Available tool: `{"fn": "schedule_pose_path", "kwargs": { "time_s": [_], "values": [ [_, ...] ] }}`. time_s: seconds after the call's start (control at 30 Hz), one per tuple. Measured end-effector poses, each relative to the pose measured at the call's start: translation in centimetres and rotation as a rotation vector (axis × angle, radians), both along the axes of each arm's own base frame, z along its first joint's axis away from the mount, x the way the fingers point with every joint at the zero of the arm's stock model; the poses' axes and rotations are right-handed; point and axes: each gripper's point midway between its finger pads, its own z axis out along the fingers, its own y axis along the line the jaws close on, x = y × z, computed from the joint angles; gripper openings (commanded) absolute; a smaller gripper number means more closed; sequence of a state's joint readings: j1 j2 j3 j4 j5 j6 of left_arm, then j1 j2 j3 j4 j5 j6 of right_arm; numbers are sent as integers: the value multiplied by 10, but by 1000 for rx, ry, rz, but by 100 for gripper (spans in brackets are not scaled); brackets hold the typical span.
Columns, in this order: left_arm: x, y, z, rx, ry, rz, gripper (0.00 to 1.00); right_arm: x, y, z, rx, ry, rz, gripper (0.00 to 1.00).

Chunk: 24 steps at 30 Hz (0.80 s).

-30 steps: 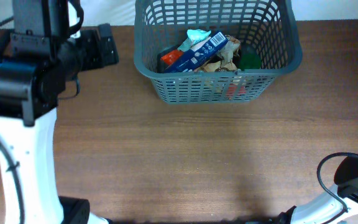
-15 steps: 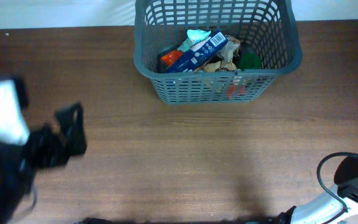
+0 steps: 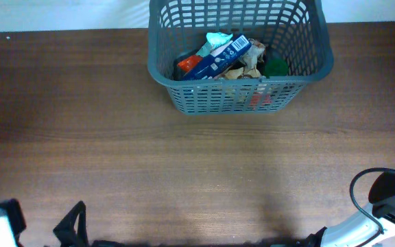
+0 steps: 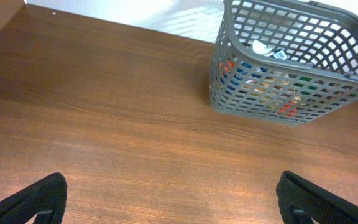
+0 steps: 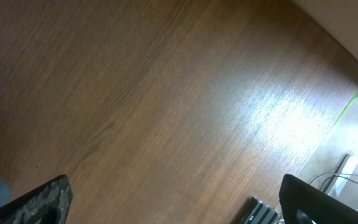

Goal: Pack container

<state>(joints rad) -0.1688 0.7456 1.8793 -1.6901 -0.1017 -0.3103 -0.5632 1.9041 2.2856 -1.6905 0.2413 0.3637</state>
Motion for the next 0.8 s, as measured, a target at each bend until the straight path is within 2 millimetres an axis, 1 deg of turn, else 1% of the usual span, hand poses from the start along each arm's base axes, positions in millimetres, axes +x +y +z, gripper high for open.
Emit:
{"fn": "schedule_pose_path", "kwargs": {
  "time_s": [0.1,0.27,0.5,0.6,0.67,0.8],
  "values": [
    [-3,1,1,1,-11,-1,99,0,0,0,0,0,0,99],
    [-2,0,-2,32,-3,-19,99,0,0,0,0,0,0,99],
    [10,-2,-21,147,56,-90,99,0,0,0,0,0,0,99],
    [24,-5,-18,202,-4,-129,99,0,0,0,0,0,0,99],
    [32,-9,-16,235,-81,-163,99,0,0,0,0,0,0,99],
    [33,-13,-23,275,-216,-191,99,0,0,0,0,0,0,99]
  ]
}}
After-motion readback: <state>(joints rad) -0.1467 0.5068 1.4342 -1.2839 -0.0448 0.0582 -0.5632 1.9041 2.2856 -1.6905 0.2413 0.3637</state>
